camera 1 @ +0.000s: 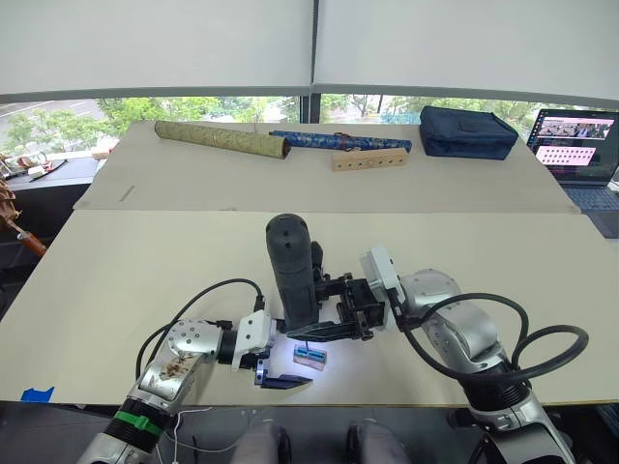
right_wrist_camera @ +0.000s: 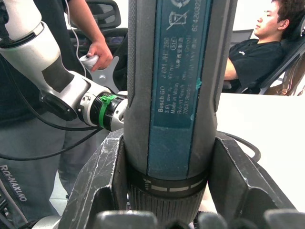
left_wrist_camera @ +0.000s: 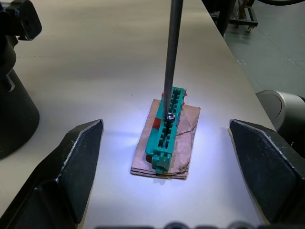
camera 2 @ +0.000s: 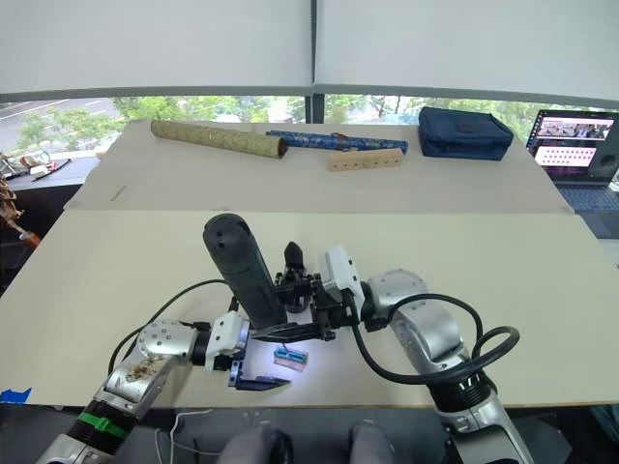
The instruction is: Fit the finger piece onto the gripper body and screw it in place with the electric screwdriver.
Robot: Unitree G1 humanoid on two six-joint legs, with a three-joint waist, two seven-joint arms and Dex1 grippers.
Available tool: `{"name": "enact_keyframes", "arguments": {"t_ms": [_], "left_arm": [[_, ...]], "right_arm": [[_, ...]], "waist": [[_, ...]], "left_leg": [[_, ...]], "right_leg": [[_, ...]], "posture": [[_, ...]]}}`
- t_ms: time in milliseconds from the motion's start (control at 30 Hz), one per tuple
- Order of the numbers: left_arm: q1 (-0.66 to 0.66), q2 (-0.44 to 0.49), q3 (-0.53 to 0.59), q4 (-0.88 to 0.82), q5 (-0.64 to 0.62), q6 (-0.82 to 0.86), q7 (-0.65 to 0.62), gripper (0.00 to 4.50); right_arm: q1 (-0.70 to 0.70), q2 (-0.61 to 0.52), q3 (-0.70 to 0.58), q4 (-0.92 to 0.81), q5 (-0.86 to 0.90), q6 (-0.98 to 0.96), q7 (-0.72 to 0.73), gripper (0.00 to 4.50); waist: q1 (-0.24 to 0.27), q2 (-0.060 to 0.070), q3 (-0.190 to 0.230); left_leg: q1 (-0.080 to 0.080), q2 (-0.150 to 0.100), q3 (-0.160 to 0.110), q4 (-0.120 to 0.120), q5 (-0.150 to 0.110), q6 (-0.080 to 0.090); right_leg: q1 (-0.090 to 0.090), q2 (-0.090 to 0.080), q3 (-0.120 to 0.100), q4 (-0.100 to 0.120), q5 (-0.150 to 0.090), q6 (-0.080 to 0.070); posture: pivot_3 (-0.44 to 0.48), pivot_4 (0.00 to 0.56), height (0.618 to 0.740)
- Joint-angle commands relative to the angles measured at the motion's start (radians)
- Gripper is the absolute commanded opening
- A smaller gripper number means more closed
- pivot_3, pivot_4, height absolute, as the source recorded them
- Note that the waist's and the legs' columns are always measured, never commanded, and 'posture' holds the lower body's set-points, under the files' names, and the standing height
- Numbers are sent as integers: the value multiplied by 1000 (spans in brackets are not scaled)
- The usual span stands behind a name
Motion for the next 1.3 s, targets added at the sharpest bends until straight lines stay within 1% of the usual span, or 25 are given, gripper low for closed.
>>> {"name": "enact_keyframes", "arguments": {"t_ms": [33,767,1300], "left_arm": [[18,3,-27,29,31,34,15,4473],[23,9,-25,23,27,35,17,4473],[37,7,-24,53,34,-2,19,4473]], "right_arm": [[-8,1,-9,-27,27,4,7,1921],[-14,18,-16,-15,15,-27,0,1921],[-18,20,-18,-3,3,-42,3,1921]], "waist": [[0,0,0],[0,0,0],[-1,0,0]], "left_leg": [[0,0,0,0,0,0],[0,0,0,0,0,0],[0,0,0,0,0,0]], "right_leg": [[0,0,0,0,0,0],[0,0,0,0,0,0],[0,0,0,0,0,0]], "posture": [[0,150,740],[0,150,740],[0,150,740]]}}
